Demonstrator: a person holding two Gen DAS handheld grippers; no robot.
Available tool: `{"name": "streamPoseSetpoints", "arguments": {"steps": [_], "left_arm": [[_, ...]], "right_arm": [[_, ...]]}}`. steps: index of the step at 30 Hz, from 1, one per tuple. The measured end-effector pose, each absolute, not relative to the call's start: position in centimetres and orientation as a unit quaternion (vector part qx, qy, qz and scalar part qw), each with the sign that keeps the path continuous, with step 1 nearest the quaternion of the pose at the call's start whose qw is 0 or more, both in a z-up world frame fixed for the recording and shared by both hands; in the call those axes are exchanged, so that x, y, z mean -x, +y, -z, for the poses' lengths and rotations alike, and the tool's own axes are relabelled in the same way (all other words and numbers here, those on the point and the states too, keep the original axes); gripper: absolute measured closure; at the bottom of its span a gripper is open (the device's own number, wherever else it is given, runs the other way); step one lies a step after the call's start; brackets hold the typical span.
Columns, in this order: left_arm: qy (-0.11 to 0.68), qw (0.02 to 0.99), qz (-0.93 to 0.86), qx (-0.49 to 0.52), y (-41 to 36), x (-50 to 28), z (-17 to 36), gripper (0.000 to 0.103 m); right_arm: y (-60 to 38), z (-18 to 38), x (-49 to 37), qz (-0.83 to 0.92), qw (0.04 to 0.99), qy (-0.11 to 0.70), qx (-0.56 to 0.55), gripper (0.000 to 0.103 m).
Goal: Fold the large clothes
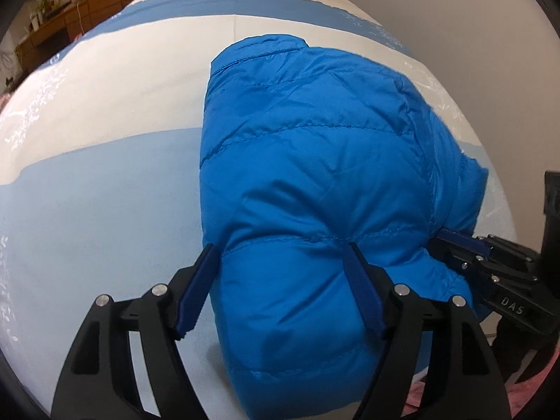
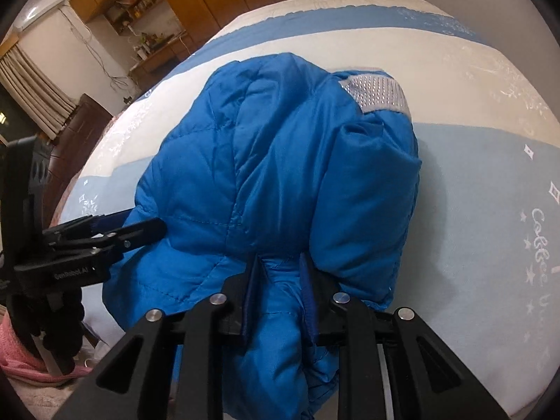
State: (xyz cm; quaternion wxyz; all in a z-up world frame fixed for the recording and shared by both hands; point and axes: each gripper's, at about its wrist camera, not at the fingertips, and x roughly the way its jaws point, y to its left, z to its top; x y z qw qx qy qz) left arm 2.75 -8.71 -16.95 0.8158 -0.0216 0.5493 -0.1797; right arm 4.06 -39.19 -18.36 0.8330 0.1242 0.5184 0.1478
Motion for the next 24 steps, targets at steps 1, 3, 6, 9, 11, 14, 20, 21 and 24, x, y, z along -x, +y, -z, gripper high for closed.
{"name": "streamPoseSetpoints", "arguments": {"steps": [1,3,6,9,11,14,20,21,24], "left_arm": [[0.554,0.811,0.185,0.032,-8.2,-2.9,16.6,0.031],[0.558,0.806,0.192,0.048,-7.1,-3.0,15.9,0.033],[0.548,0.809,0.204,0.066,-5.3,-3.2,14.4,0.028],[0.541,0.807,0.221,0.085,-3.5,-3.4,13.6,0.018],[0.543,0.803,0.231,0.089,-2.9,-3.7,13.7,0.014],[0.553,0.790,0.243,0.101,-2.3,-4.4,15.0,0.014],[0.577,0.764,0.261,0.123,-3.1,-6.4,18.1,0.014],[0.578,0.760,0.265,0.130,-3.1,-6.7,18.5,0.014],[0.581,0.752,0.278,0.144,-3.2,-7.2,19.1,0.013]], "right_arm": [[-39.5,18.0,-4.0,-0.151,0.830,0.520,-0.132,0.080],[-40.2,16.8,-3.9,-0.153,0.830,0.517,-0.142,0.076],[-41.2,14.1,-2.9,-0.150,0.849,0.487,-0.140,0.052],[-42.6,12.8,-2.6,-0.152,0.854,0.473,-0.154,0.040],[-43.9,12.8,-2.5,-0.151,0.852,0.469,-0.178,0.024],[-45.6,14.3,-3.0,-0.148,0.836,0.485,-0.210,0.016],[-47.1,19.1,-5.0,-0.169,0.787,0.514,-0.297,0.013],[-47.4,19.7,-5.2,-0.173,0.780,0.515,-0.310,0.013],[-48.1,21.6,-5.9,-0.186,0.756,0.519,-0.353,0.013]]}}
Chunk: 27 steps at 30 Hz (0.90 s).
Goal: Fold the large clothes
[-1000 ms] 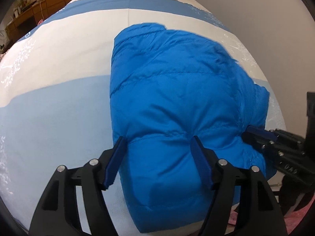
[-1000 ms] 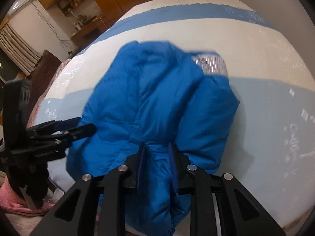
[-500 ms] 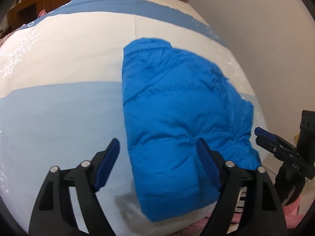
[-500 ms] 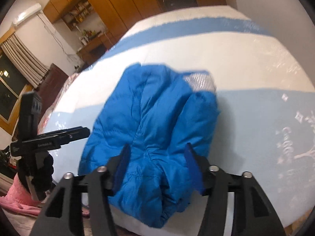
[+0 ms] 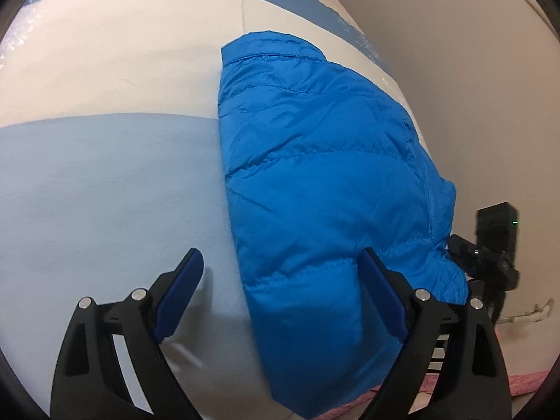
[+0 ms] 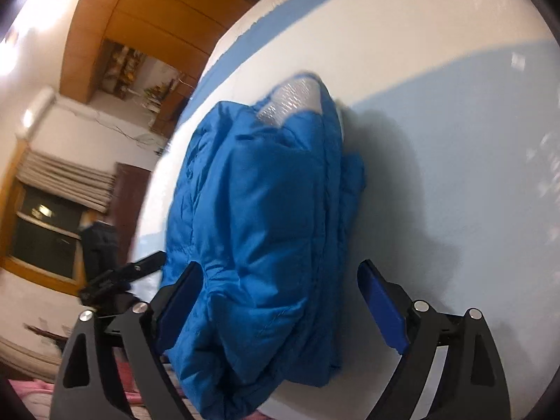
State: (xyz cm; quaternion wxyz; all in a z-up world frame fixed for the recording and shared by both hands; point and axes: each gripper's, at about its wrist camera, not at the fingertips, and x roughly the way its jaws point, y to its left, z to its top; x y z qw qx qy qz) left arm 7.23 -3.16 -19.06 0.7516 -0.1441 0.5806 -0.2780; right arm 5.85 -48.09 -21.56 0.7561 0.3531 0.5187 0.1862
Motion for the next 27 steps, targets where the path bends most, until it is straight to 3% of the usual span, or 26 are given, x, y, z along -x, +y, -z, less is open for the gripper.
{"name": "streamPoseSetpoints", "arguments": {"steps": [7,19,22,24,27], "left_arm": [[0.585,0.738,0.302,0.151,-4.3,-8.2,19.9,0.012],[0.601,0.690,0.352,0.198,-7.3,-8.9,22.3,0.003],[0.598,0.692,0.350,0.203,-8.0,-9.2,21.8,0.012],[0.593,0.695,0.350,0.205,-8.0,-8.9,21.2,0.023],[0.588,0.705,0.347,0.193,-8.7,-8.2,20.1,0.029]], "right_arm": [[-47.4,23.2,-7.2,-0.191,0.747,0.536,-0.344,0.012],[-47.0,26.7,-8.7,-0.240,0.697,0.528,-0.423,0.013],[-46.8,27.1,-8.9,-0.250,0.690,0.523,-0.434,0.024],[-47.0,27.0,-8.6,-0.253,0.689,0.516,-0.442,0.031],[-47.0,26.6,-8.4,-0.253,0.694,0.510,-0.441,0.041]]}}
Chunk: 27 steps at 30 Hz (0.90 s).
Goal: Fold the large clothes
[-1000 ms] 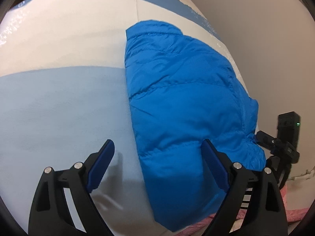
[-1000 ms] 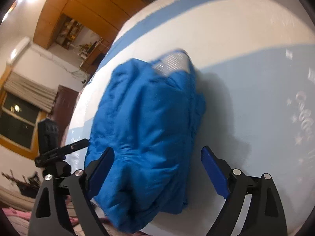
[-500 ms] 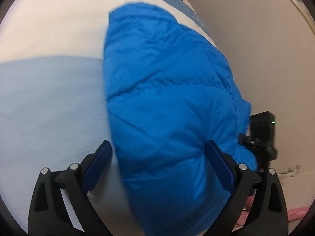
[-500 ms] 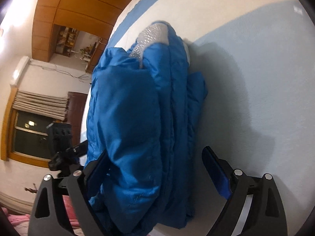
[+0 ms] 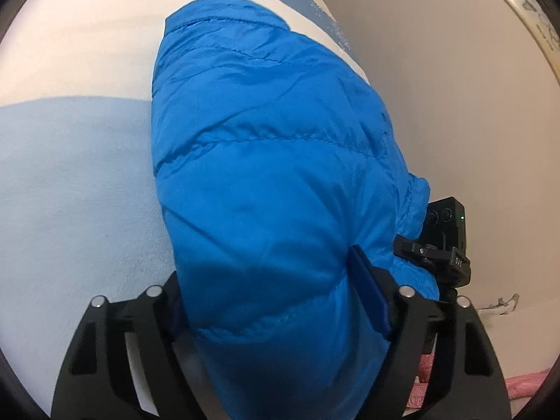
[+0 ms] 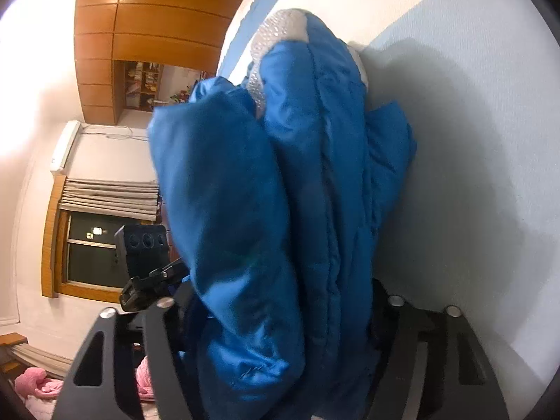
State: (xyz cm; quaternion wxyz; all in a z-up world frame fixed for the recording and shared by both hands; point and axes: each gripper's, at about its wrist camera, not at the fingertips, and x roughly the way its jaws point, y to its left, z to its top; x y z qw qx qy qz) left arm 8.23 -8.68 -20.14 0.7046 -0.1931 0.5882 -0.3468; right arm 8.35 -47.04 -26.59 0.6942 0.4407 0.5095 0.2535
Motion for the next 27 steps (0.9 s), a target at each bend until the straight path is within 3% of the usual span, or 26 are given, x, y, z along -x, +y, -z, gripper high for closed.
{"name": "streamPoseSetpoints", "arguments": {"steps": [6,27], "left_arm": [[0.573,0.720,0.347,0.179,-9.7,-7.0,18.0,0.035],[0.495,0.779,0.352,0.157,-6.3,-9.3,12.7,0.035]], "right_arm": [[-46.6,24.6,-7.7,-0.248,0.712,0.500,-0.426,0.047],[-43.4,16.3,-10.7,-0.289,0.764,0.453,-0.357,0.048]]}}
